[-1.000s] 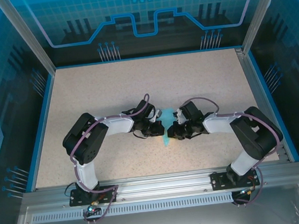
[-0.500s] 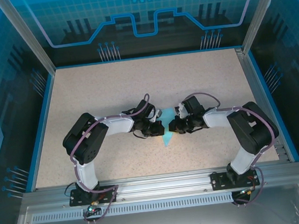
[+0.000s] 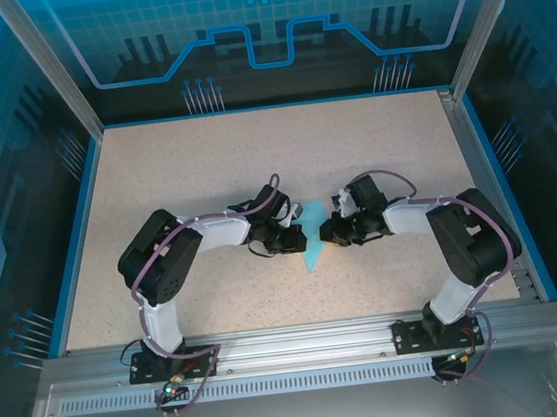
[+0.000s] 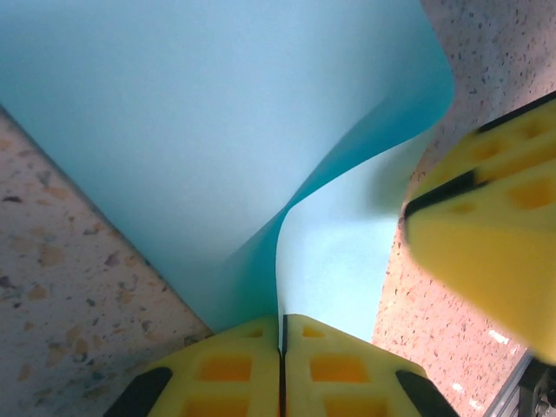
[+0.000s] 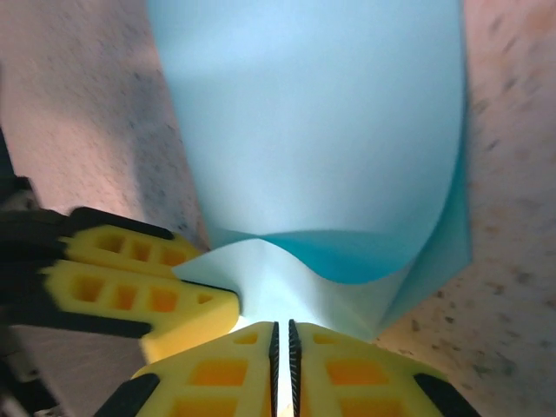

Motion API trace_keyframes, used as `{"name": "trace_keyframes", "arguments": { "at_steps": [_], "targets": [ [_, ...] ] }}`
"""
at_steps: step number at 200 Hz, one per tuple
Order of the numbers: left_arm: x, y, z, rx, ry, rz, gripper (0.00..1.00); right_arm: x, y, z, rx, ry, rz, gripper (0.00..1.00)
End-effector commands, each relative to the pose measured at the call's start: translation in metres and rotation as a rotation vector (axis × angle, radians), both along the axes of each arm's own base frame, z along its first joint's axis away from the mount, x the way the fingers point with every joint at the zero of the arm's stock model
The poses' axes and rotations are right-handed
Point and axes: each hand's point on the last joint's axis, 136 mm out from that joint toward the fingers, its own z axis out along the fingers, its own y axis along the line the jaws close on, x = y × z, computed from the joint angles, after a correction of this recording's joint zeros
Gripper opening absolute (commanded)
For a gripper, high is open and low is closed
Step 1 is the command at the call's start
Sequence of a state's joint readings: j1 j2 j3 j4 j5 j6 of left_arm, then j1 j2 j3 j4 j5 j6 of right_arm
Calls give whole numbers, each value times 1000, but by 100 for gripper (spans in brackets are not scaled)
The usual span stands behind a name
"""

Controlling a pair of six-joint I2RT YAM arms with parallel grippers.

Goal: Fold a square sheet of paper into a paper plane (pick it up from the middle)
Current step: Third fold the triangle at the center of the table.

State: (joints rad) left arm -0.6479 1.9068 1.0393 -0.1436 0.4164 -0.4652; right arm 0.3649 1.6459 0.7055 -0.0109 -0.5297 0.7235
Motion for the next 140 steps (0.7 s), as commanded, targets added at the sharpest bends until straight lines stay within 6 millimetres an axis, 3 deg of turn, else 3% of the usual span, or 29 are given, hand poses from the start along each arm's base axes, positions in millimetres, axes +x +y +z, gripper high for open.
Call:
{"name": "trace_keyframes", "arguments": {
  "at_steps": [1,53,113,140],
  "targets": [
    [-9,10,-20,70,48,-16,9,16,-7,20,29,-52,1,15],
    [-9,10,-19,71,46,-19,9,26,-3,13,60,-36,14,14],
    [-11,12,-21,77,48,-19,9,22,-20,-32,-68,31,-23,13],
    [-12,13,-21,80,51,-21,9,24,-23,-29,-86,27,-31,14]
  ]
}}
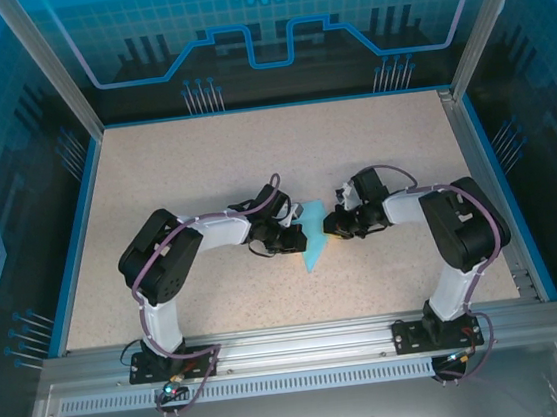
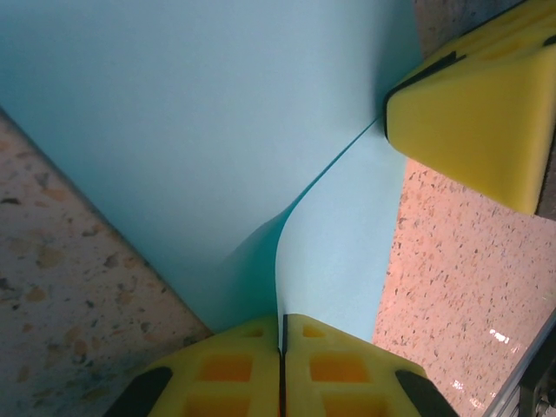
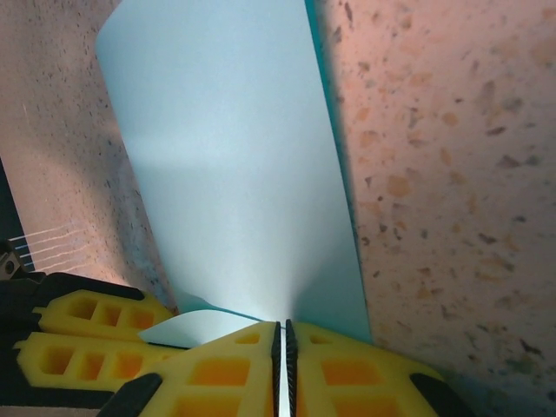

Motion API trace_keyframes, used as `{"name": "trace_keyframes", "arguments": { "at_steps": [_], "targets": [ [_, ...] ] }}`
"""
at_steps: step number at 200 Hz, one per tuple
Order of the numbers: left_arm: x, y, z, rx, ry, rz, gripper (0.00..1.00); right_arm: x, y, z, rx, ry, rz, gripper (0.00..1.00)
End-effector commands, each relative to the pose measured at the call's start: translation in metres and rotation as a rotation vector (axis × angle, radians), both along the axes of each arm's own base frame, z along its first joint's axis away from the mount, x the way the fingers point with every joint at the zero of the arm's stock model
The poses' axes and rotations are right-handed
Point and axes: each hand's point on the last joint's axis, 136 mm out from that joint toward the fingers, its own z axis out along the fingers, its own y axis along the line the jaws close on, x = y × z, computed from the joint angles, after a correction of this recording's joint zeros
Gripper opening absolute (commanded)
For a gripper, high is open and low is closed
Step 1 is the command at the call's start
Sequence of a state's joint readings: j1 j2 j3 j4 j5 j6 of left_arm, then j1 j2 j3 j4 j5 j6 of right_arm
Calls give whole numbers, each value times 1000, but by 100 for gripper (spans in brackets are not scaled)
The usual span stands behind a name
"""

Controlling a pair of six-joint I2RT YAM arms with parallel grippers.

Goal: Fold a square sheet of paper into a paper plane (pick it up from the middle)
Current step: Third fold the triangle at the center of the table.

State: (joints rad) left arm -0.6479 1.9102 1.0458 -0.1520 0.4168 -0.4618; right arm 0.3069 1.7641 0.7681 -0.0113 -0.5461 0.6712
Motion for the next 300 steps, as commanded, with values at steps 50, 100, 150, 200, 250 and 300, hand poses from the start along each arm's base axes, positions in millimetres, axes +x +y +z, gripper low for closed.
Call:
{"name": "trace_keyframes", "arguments": {
  "at_steps": [50,100,150,200,250,300],
  "targets": [
    [-12,13,-21,81,44,-23,9,13,-10,33,-35,-84,-5,15],
    [-11,13,-20,80,45,-23,9,12,3,27,-19,-65,60,13],
    [-11,13,-20,82,44,-25,9,6,-6,-8,-82,-3,28,11],
    [-11,15,-20,94,38,-32,9,9,-12,-8,-100,-7,9,11],
    [-8,13,-17,95,26,-44,9,7,8,40,26,-102,66,12],
    [-5,10,-13,87,16,-41,10,-8,15,16,24,-40,78,10]
  ]
}}
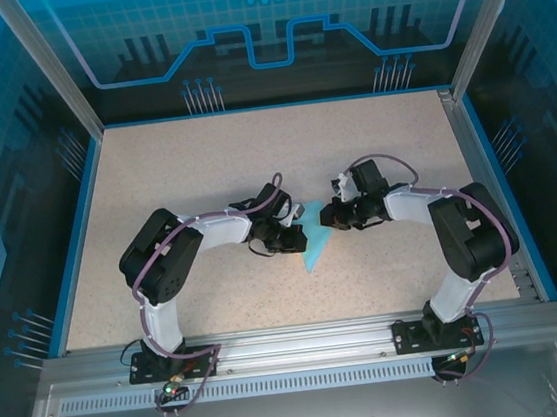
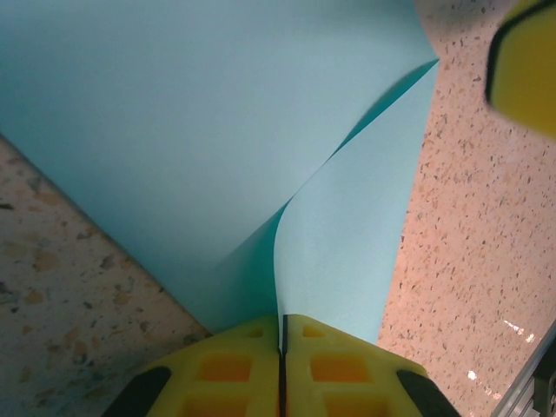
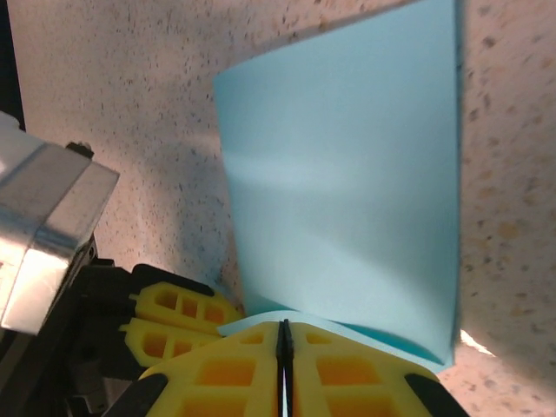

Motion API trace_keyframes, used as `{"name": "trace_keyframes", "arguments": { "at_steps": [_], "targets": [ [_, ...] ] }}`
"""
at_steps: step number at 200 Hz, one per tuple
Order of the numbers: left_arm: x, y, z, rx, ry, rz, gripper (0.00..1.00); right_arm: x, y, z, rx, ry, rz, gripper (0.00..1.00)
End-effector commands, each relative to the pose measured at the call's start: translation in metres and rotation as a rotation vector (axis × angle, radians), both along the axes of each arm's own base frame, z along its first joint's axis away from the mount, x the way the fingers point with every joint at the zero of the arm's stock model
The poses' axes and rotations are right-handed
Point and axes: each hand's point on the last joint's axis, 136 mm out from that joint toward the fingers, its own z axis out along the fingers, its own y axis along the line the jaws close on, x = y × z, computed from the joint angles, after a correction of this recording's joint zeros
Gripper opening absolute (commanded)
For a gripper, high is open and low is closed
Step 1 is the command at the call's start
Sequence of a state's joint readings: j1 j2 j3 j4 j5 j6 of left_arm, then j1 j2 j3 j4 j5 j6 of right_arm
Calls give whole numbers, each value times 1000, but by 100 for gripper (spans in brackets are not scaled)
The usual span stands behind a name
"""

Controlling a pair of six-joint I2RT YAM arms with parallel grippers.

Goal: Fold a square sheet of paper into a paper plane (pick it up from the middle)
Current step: Third fold the triangle at the center of the table.

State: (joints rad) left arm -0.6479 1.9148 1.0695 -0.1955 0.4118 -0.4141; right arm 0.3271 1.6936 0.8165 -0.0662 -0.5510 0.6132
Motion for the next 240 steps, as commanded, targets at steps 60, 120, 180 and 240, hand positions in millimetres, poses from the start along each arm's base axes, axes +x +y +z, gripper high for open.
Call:
{"name": "trace_keyframes", "arguments": {
  "at_steps": [60,120,180,240],
  "targets": [
    [-1,8,-3,53,4,7,22,-26,-8,-54,-63,143,-18,8],
    [10,30,45,96,-90,155,47,-31,-12,-53,-91,159,-104,9],
    [-28,-24,69,-141,36,94,29,-32,-14,-56,-108,170,-120,10],
    [-38,-36,22,-106,117,131,22,-31,-16,-56,-124,170,-115,10]
  ]
}}
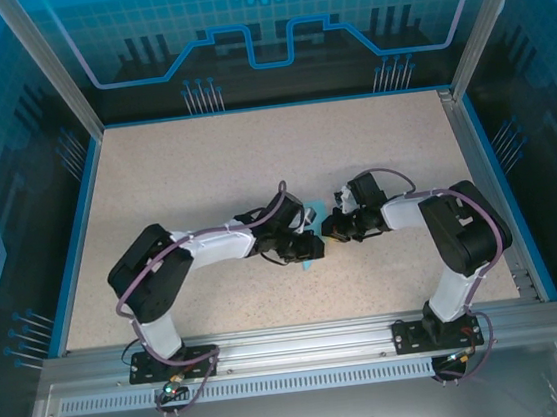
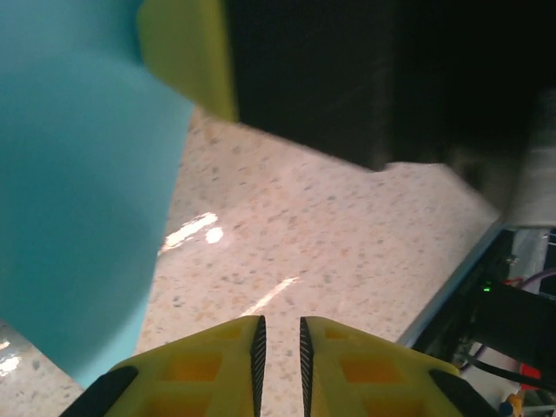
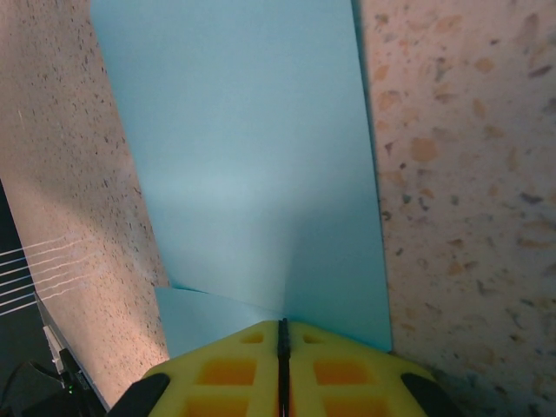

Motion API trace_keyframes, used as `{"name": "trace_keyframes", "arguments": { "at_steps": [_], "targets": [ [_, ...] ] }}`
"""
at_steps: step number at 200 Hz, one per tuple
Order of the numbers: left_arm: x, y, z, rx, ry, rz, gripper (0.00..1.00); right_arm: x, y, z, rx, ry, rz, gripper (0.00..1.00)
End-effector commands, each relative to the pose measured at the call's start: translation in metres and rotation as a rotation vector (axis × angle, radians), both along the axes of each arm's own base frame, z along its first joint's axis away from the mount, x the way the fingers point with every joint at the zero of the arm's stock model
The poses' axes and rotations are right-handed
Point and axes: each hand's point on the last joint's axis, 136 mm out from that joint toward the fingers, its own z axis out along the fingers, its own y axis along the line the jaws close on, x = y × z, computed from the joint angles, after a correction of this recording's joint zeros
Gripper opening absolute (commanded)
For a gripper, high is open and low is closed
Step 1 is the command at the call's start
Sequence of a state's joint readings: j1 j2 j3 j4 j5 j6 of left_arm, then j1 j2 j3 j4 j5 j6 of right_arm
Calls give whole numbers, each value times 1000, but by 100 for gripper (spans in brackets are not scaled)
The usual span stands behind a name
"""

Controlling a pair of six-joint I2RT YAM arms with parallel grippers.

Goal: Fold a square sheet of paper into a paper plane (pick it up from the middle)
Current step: Third fold the triangle at the center of the table.

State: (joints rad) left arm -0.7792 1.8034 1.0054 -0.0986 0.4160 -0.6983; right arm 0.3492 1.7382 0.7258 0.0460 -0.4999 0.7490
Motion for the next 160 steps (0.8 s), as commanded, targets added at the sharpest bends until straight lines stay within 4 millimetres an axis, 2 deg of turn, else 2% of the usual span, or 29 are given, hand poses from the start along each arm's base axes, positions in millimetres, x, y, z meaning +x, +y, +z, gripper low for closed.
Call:
{"name": "trace_keyframes", "arguments": {
  "at_steps": [1,50,102,160],
  "targets": [
    [2,3,-14,-4,43,45,22,-18,-12,-22,-98,74,-12,10],
    [0,18,-33,65,64,53,21,-18,-12,-21,-104,74,-1,10],
    [-5,23,-41,82,78,49,21,-19,-13,-24,-116,79,1,10],
    [-18,39,-55,130,114,64,21,-20,-13,-28,-122,91,8,10]
  ]
}}
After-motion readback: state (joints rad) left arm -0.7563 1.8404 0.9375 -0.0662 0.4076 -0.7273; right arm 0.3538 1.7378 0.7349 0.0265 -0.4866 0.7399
